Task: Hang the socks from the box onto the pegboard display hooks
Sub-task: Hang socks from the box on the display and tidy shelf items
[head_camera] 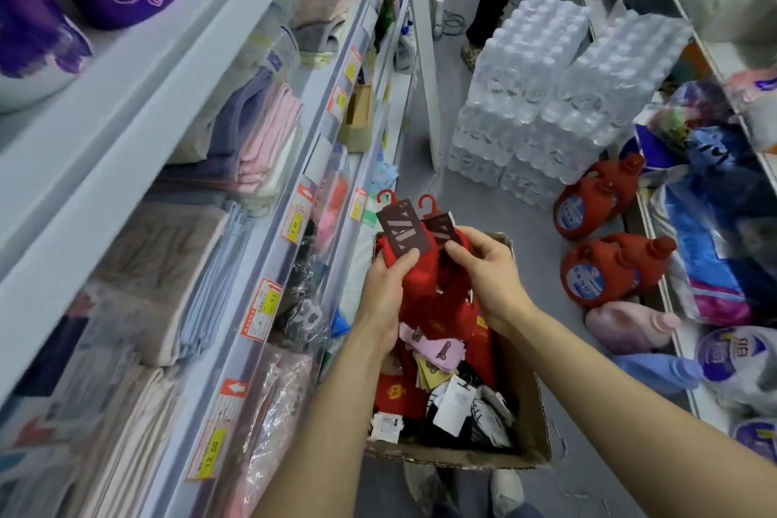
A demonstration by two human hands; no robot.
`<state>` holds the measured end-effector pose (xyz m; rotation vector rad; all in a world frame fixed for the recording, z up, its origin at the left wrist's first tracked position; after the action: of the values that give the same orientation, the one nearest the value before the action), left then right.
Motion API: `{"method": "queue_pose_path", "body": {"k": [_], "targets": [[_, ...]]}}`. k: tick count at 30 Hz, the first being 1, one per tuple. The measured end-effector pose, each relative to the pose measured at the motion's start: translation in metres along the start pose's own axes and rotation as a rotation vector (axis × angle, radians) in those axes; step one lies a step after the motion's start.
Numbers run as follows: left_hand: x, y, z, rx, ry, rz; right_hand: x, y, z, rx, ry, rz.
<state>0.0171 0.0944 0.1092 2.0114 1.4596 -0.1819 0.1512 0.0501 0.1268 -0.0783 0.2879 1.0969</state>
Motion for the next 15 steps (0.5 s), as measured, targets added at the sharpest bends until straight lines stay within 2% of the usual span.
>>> {"method": "queue_pose_path", "body": {"k": [9, 15], "targets": [[-0.044, -0.031, -0.067, 0.159, 0.312, -0.137, 0.004, 0.016, 0.031, 0.071, 0.002, 0.109], [-0.104, -0.037, -0.08, 0.019, 0.373, -0.328, -0.012, 0.027, 0.051, 0.122, -0.014, 0.267]]}}
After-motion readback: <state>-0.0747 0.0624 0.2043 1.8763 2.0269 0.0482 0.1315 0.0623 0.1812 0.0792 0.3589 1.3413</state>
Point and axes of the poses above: each hand's wrist, its own x-axis towards the middle knuckle, its own y-axis out of the palm, z = x × y, the point moved 7 cm from there along x, towards the middle knuckle, and after that the axes turned 6 degrees about -x, right-handed, at the moved point
